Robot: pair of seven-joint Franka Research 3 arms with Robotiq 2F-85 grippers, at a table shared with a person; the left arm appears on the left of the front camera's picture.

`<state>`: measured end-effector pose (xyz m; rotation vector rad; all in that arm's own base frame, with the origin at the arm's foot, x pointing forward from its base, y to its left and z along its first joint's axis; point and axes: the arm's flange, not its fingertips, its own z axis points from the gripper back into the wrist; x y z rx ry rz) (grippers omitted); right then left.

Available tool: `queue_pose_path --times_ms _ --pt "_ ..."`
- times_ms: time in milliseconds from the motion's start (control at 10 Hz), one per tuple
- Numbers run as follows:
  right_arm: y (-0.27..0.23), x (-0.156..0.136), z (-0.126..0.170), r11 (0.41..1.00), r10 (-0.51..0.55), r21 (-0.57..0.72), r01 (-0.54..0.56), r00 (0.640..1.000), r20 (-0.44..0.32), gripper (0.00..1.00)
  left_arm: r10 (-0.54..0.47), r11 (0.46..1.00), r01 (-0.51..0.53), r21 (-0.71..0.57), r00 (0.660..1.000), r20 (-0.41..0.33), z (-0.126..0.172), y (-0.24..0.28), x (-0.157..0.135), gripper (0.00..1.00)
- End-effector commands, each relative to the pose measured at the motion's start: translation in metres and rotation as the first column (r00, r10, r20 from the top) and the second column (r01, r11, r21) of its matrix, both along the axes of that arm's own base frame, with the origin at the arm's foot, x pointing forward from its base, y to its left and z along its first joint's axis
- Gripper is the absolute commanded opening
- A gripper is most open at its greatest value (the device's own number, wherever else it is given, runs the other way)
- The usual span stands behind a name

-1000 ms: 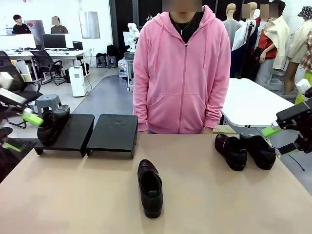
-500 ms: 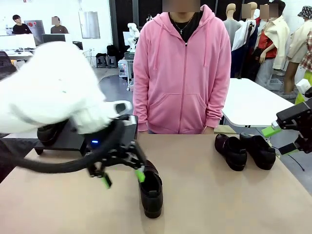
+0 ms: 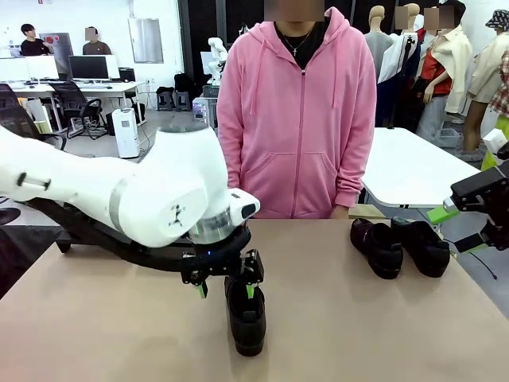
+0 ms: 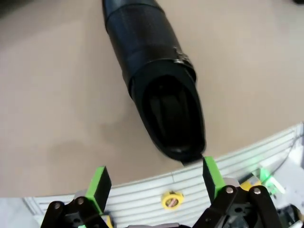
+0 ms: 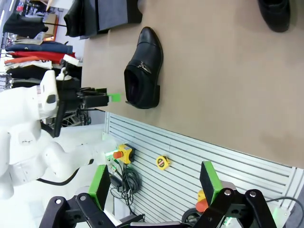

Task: Organize the shoes by placing them on the stand.
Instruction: Place the Shoe from the middle of the table onto the Shoes Stand.

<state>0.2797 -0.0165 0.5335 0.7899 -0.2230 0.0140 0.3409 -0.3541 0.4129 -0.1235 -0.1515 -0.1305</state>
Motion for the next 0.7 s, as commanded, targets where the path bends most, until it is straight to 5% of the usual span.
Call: queue_pose_path --times_ms 0,600 --pt "-0.001 0.001 0.001 1.000 0.015 0.022 -0.015 1.000 0.018 1.00 0.039 0.999 -0.039 0.004 0.999 0.004 -0.022 -0.007 0.012 1.00" --pt "-0.001 0.001 0.001 1.000 0.015 0.022 -0.015 1.000 0.018 1.00 0.080 0.996 -0.080 0.041 0.997 0.002 -0.055 0.000 0.028 1.00"
